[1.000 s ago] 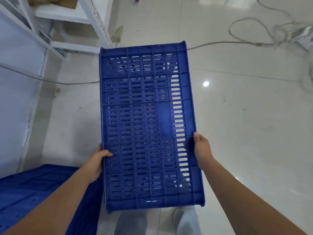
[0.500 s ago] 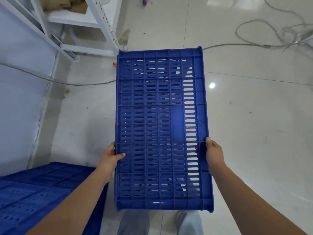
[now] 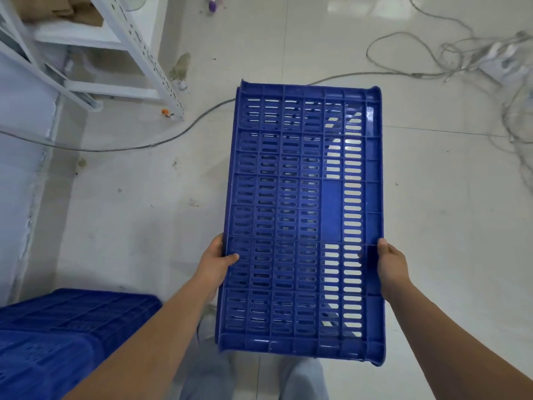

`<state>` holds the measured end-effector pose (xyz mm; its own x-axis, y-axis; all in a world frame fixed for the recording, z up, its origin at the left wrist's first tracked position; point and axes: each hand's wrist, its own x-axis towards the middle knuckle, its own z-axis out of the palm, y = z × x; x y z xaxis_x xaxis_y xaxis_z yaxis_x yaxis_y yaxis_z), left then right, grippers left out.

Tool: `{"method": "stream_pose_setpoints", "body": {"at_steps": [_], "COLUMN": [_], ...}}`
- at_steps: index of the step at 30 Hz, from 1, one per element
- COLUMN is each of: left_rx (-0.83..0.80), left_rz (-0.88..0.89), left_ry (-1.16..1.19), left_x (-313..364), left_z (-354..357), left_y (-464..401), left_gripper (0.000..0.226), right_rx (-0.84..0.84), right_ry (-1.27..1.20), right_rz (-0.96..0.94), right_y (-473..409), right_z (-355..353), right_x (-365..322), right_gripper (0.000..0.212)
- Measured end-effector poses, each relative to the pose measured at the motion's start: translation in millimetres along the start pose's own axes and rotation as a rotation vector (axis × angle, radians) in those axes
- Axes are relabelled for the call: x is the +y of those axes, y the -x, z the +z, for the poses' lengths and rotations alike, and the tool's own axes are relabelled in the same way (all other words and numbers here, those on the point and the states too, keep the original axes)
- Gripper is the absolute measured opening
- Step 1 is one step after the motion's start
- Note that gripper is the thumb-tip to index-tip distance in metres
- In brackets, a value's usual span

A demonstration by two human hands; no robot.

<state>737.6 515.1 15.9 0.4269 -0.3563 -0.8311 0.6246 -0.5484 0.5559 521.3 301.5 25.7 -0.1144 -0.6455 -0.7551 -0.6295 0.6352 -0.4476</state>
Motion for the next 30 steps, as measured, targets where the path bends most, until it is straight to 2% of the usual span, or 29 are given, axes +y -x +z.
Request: {"method": "stream_pose_setpoints", "body": {"at_steps": [6, 11, 19, 23, 26, 29, 30], "left_rx": [0.054, 0.164, 0.183, 0.165, 0.162, 0.169, 0.167], "left_rz": [-0.013, 0.032, 0.028, 0.022, 0.011, 0.001, 0.0], "left_ry": [-0.051, -0.218, -0.204, -0.178, -0.161, -0.157, -0.16], "left_x": [0.8, -2.6, -5.0, -4.5, -4.8, -5.9, -6.0], "left_z": [15.9, 23.4, 23.6, 22.7, 22.8, 22.3, 22.3], "left_y": [0.4, 0.9, 5.8, 5.6, 6.1, 4.4, 4.2], "left_gripper": [0.055, 0.053, 0.045, 0.043, 0.043, 0.042, 0.042], "right_rx": [-0.048, -0.104, -0.165, -0.162, -0.174, -0.203, -0.21], "right_ry": [-0.024, -0.088, -0.112, -0.108, -0.138, -0.167, -0.182], "right_rz": [0.026, 0.06, 0.017, -0.007, -0.041, -0.054, -0.056], "right_y": [-3.6, -4.2, -8.9, -10.8, -16.7, -30.8, -32.0], "right_z": [-15.9, -20.7, -23.0, -24.0, -23.3, -19.2, -17.2], "right_x": [-2.0, -5.1, -3.0, -4.5, -6.7, -13.9, -20.0], "right_gripper": [0.038, 0.035, 0.025, 0.054, 0.067, 0.097, 0.093]}}
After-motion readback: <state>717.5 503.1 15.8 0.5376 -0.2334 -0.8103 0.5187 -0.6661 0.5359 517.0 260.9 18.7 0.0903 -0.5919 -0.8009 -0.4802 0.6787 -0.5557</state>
